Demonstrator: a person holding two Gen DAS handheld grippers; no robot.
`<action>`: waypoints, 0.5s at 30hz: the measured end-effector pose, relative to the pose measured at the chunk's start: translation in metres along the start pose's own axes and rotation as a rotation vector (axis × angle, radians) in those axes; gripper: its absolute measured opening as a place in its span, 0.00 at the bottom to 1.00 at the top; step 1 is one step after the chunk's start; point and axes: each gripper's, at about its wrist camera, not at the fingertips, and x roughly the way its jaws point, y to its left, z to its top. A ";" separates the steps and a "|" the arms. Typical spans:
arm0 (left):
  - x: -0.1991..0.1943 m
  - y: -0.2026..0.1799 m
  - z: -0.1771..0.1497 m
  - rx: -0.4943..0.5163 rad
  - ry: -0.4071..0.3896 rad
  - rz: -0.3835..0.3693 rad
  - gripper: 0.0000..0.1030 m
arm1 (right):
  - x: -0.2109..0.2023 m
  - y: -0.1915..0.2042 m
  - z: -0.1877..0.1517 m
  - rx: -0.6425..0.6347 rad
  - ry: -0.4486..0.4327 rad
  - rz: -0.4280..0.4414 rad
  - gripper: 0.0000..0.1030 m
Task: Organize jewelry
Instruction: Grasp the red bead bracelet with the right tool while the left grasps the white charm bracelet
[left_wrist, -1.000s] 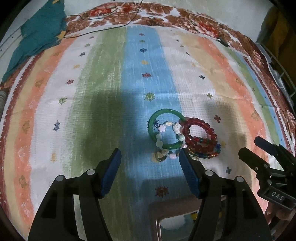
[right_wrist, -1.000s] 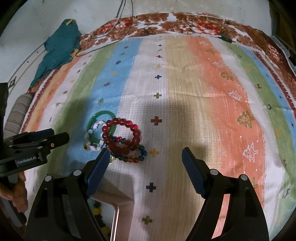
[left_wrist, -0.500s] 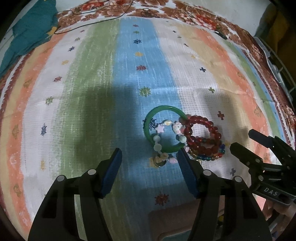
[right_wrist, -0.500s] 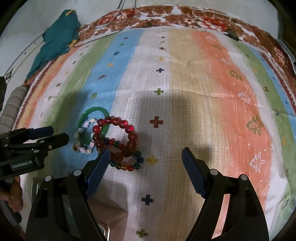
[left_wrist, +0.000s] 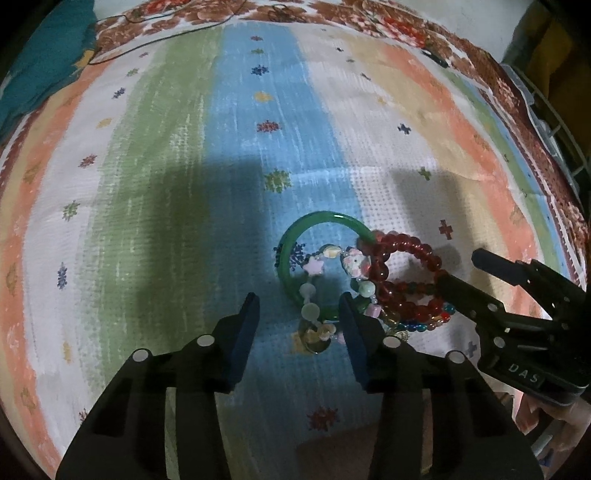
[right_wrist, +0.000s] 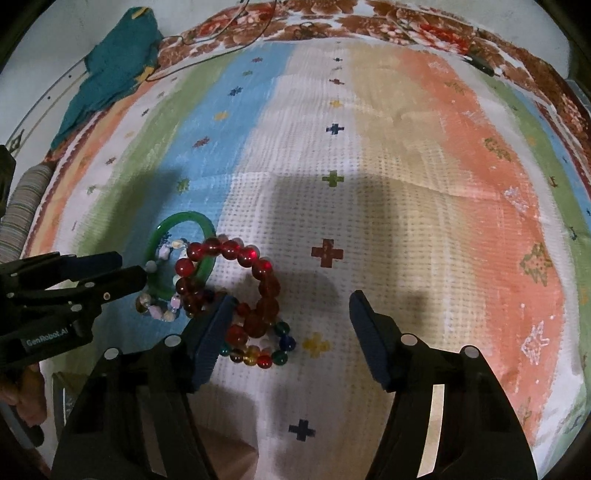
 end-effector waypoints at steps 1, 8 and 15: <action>0.001 0.000 0.000 0.005 0.004 -0.004 0.39 | 0.003 0.000 0.001 0.002 0.003 0.006 0.62; 0.009 -0.004 -0.003 0.030 0.029 -0.011 0.26 | 0.010 -0.002 0.003 0.007 0.012 0.022 0.39; 0.009 -0.012 -0.005 0.070 0.020 0.016 0.10 | 0.015 0.004 0.001 -0.007 0.019 0.041 0.14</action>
